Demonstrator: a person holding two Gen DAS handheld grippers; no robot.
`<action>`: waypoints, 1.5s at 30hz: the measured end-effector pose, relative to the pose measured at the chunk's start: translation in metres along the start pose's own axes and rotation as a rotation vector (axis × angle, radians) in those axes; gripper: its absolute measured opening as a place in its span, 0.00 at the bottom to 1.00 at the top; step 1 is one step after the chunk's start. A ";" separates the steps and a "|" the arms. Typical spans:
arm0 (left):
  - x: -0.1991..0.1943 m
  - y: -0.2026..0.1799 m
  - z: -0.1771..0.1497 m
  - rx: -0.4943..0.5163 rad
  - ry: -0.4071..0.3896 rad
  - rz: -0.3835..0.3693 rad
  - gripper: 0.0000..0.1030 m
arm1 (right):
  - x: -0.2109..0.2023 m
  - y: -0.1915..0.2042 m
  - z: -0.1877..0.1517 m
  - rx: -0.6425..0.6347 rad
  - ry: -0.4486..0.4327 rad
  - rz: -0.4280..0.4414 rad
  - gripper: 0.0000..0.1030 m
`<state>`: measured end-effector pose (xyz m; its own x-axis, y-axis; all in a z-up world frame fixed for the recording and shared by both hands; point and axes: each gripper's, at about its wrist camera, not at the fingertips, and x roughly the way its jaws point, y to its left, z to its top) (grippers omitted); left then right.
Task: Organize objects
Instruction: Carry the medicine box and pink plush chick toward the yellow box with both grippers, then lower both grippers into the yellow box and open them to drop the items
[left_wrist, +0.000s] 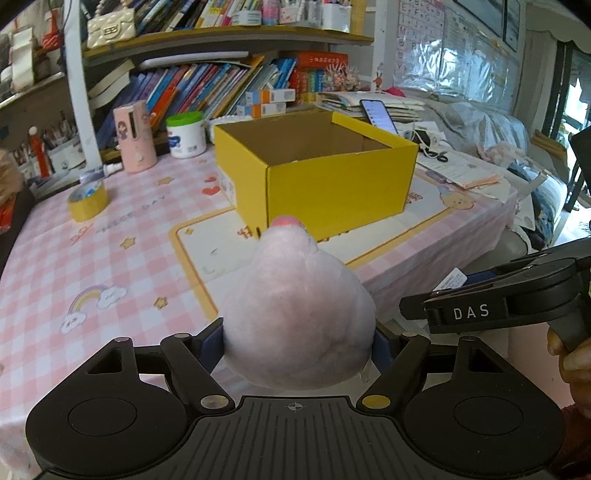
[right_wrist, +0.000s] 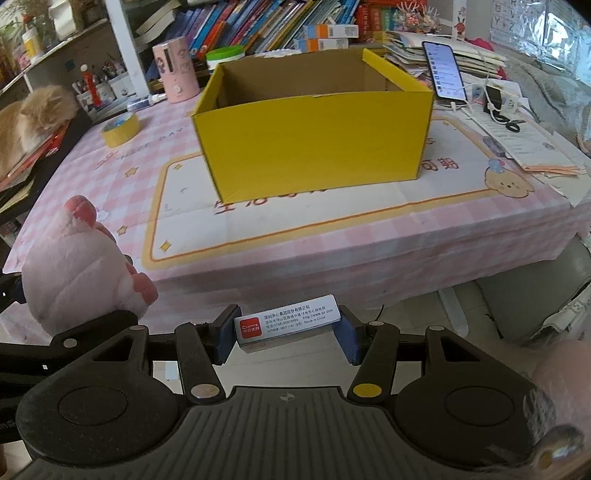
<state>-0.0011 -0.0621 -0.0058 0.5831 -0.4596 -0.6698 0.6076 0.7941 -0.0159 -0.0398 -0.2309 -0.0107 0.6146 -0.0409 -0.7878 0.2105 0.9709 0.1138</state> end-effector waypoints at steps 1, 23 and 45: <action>0.002 -0.001 0.002 0.003 -0.003 -0.003 0.76 | 0.000 -0.003 0.002 0.002 -0.002 -0.002 0.51; 0.029 -0.024 0.097 0.032 -0.268 -0.017 0.76 | -0.002 -0.065 0.094 -0.007 -0.204 -0.032 0.51; 0.151 -0.024 0.179 0.060 -0.128 0.205 0.76 | 0.071 -0.115 0.235 -0.273 -0.280 0.029 0.51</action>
<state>0.1687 -0.2215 0.0259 0.7588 -0.3414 -0.5547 0.4986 0.8525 0.1573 0.1583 -0.4009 0.0620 0.8091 -0.0389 -0.5864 0.0033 0.9981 -0.0618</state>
